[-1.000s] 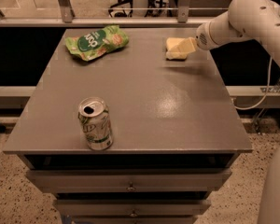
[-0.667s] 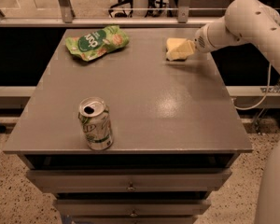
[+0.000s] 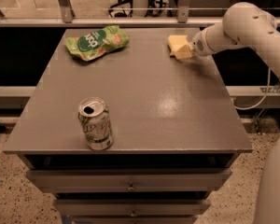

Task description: Move sponge near green rice chip bag

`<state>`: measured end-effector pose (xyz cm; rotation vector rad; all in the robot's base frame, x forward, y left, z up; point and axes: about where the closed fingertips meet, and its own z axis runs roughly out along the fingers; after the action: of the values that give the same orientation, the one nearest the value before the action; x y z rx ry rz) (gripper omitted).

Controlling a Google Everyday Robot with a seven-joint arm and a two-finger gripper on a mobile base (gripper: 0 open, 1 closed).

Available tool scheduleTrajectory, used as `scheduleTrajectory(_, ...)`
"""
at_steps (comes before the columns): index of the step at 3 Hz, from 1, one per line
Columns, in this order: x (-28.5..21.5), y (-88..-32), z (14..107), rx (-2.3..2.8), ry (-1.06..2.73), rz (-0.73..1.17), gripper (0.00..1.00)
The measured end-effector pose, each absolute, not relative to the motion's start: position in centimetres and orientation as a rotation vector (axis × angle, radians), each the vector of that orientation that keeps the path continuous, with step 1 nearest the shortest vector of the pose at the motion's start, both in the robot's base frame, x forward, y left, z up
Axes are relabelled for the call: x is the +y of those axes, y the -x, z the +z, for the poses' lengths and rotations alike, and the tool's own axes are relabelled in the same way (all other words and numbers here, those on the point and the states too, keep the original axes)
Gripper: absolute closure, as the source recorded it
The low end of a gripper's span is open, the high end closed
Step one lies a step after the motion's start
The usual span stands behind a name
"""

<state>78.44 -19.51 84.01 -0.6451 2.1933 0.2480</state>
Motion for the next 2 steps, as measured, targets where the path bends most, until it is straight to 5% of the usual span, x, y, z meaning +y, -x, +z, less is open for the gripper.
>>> scheduleTrajectory(2,-15.1,-78.7,87.4,2.076,0.777,0.314,1.0)
